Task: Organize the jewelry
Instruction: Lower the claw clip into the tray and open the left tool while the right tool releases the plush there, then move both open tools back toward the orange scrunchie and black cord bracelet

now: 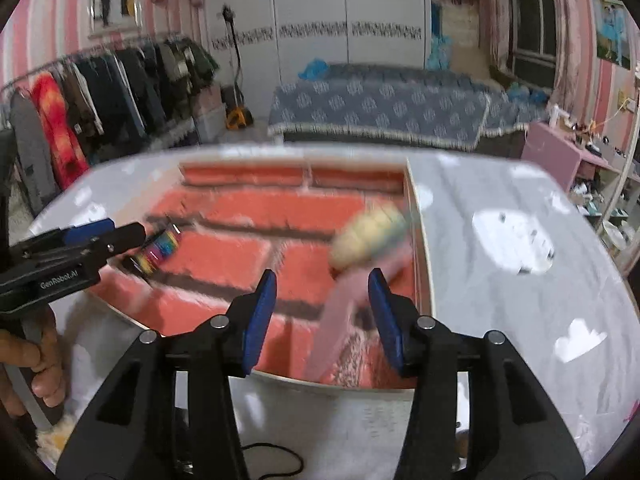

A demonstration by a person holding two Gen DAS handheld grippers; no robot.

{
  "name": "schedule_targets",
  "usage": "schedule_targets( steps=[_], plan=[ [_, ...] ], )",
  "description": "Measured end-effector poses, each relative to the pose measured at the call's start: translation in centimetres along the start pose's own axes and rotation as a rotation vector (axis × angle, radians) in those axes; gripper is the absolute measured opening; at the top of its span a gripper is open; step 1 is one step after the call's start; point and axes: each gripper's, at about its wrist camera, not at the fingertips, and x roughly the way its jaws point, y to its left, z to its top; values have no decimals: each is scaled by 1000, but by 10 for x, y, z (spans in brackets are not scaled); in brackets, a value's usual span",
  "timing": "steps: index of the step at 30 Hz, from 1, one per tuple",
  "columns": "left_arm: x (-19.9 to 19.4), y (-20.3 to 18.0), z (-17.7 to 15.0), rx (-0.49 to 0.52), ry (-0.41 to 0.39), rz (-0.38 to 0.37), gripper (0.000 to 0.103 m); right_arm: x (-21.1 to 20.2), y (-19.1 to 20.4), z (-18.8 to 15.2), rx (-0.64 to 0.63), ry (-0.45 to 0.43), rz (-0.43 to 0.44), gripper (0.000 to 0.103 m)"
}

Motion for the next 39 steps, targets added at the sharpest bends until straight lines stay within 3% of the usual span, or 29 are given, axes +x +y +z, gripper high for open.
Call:
schedule_targets(
  steps=[4, 6, 9, 13, 18, 21, 27, 32, 39],
  plan=[
    [-49, 1, 20, -8, -127, 35, 80, -42, -2, 16, 18, -106, 19, 55],
    [-75, 8, 26, -29, -155, 48, 80, -65, -3, 24, 30, -149, -3, 65],
    [-112, 17, 21, -6, -195, 85, 81, -94, -5, 24, 37, -178, -26, 65],
    [-153, 36, -8, 20, -223, 130, 81, -135, -8, -4, 10, -205, -72, 76],
    [-191, 55, -68, 51, -248, 202, 81, -172, -10, -59, 13, -216, -87, 78],
    [-200, 66, -99, 40, -239, 218, 82, -181, -15, -93, 41, -193, -89, 78],
    [-195, 71, -129, 23, -226, 228, 83, -172, -15, -125, 67, -153, -120, 80],
    [-189, 69, -136, 27, -233, 231, 84, -176, -5, -130, 46, -184, -166, 86],
    [-190, 72, -139, 12, -250, 230, 89, -171, -3, -128, 28, -161, -177, 87]
  ],
)
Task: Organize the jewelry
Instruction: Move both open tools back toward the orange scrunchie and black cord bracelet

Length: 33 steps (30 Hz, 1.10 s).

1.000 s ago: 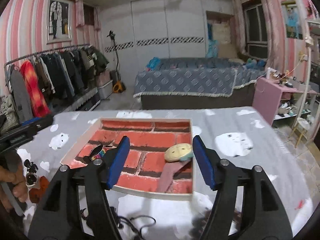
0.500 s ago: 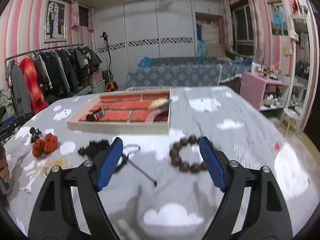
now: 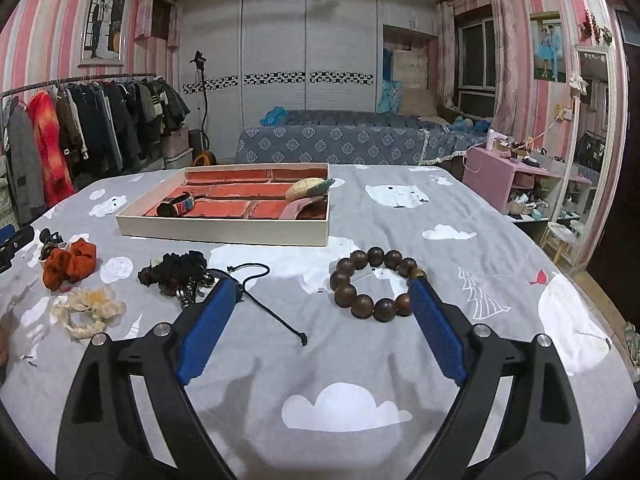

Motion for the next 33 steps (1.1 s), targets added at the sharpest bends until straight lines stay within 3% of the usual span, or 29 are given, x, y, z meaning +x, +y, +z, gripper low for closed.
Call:
schedule_targets(
  steps=[5, 17, 23, 26, 33],
  plan=[
    [4, -2, 0, 8, 24, -6, 90, 0, -3, 0, 13, -4, 3, 89],
    [-1, -12, 0, 59, -1, -15, 90, 3, 4, 1, -12, 15, 6, 89],
    [1, -29, 1, 135, 8, -10, 90, 7, 4, 1, -14, 35, 1, 89],
    [9, -39, 1, 166, 43, 2, 90, 17, 9, 2, -36, 85, -1, 84],
    [33, -53, 2, 166, 151, -85, 89, 34, 24, 8, -15, 158, 32, 79]
  ],
)
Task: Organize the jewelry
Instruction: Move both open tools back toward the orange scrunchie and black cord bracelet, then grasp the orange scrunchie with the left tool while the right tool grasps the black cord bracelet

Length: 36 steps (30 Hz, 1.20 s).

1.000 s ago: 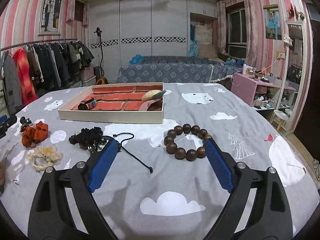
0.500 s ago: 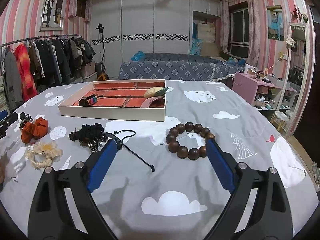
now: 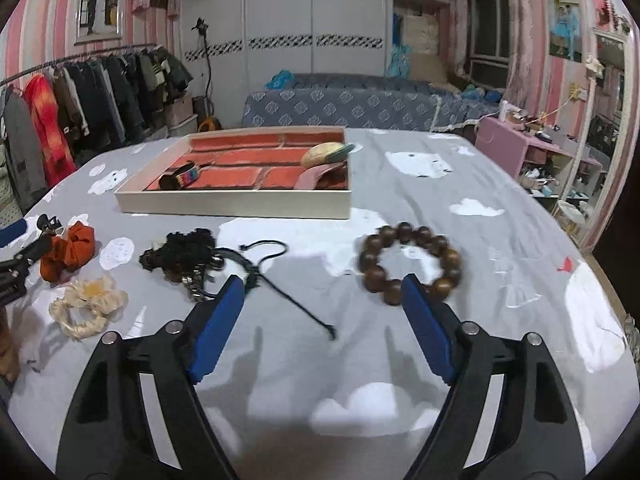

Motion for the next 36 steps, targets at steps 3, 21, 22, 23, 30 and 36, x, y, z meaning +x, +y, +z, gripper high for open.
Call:
schedule_targets(
  steps=[3, 21, 22, 23, 30, 36],
  plan=[
    [10, -6, 2, 10, 37, -15, 84, 15, 18, 7, -27, 37, -5, 79],
    [52, -12, 6, -18, 183, -116, 17, 88, 48, 14, -66, 272, 44, 12],
    [51, -9, 6, -28, 177, -116, 12, 87, 45, 14, -50, 269, 51, 11],
    [49, -7, 6, -37, 170, -114, 10, 86, 43, 14, -35, 264, 52, 11],
    [30, 2, 11, -84, 100, -120, 7, 49, 21, 19, 31, 160, -17, 11],
    [2, -1, 30, -84, 24, -146, 6, 0, 3, 35, 48, 38, -46, 11]
  ],
)
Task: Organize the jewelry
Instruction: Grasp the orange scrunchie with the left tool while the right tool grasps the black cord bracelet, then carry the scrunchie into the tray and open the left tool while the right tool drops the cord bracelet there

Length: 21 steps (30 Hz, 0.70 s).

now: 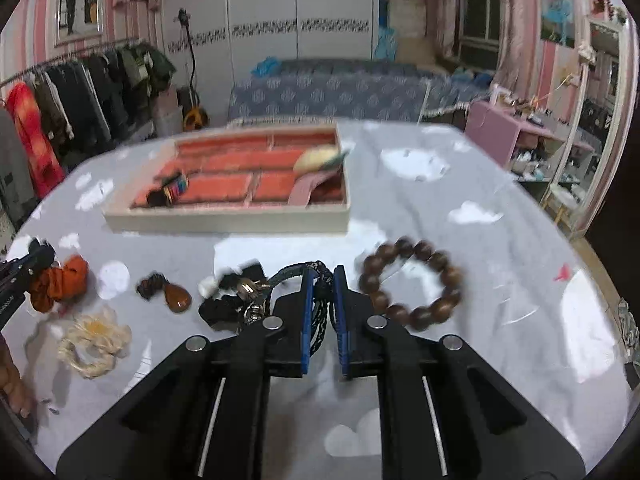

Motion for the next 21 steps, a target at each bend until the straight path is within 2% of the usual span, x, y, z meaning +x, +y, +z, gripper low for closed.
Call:
schedule_targets(
  steps=[9, 15, 21],
  plan=[
    [-30, -16, 25, 11, -79, -40, 6, -55, -4, 18, -8, -125, 43, 11],
    [-36, -19, 46, 25, -112, -32, 6, -64, 2, 34, -34, -154, 56, 11],
    [-30, -13, 83, 9, -150, -38, 6, -66, 10, 60, -58, -190, 71, 11]
  ],
)
